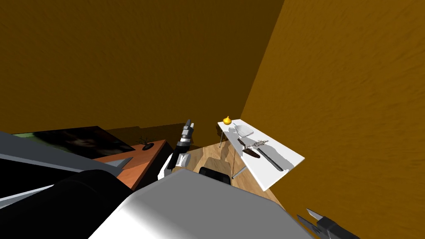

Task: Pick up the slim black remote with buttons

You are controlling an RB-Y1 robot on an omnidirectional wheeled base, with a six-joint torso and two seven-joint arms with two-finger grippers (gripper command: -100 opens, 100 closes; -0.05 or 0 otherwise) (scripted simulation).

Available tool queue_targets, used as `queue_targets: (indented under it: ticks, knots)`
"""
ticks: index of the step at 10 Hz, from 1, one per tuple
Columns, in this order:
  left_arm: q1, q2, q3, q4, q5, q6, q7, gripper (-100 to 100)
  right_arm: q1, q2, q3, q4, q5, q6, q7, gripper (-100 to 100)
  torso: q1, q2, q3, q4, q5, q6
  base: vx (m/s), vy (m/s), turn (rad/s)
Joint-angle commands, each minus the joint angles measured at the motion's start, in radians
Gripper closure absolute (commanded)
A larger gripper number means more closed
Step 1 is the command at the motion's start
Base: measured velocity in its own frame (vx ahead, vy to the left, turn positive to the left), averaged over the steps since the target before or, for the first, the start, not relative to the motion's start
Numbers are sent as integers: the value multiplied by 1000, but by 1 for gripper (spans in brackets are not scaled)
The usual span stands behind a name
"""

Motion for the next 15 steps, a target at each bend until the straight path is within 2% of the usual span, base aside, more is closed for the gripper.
queue_targets:
  ticks: [1, 2, 4, 5, 8, 12, 14, 15]
  knots:
    - [0, 0, 0, 0, 0, 0, 0, 0, 2, -50, 20, 30, 25, 5, -15, -100, 0, 0, 0, 0, 0, 0, 157, 53, 170]
    - [0, 0, 0, 0, 0, 0, 0, 0, 2, -65, 20, 30, 25, 5, -15, -100, 1, -2, -1, 0, 0, 0, 118, 38, 38]
    - [0, 0, 0, 0, 0, 0, 0, 0, 4, -126, 39, 67, 52, 5, -36, -100, 2, 1, 0, 0, 0, 0, 126, 76, 95]
    - [0, 0, 0, 0, 0, 0, 0, 0, 4, -136, 39, 67, 52, 5, -36, -100, 4, -2, -1, 0, 1, 0, 137, 56, 22]
    - [0, 0, 0, 0, 0, 0, 0, 0, 3, -210, 57, 97, 84, 7, -72, -100, 3, -1, 0, 0, 0, 0, 143, 69, 74]
    - [0, 0, 0, 0, 0, 0, 0, 0, -9, -238, 69, 92, 107, 10, -113, -100, 4, -9, -5, -2, 0, 0, 240, 74, 77]
    - [0, 0, 0, 0, 0, 0, 0, 0, -14, -235, 71, 94, 109, 7, -114, -100, 5, -5, -3, -2, 1, 0, 130, 64, 31]
    - [0, 0, 0, 0, 0, 0, 0, 0, -14, -235, 71, 94, 110, 7, -116, 0, 2, 1, 0, 0, 0, 1, 17, 7, 1]
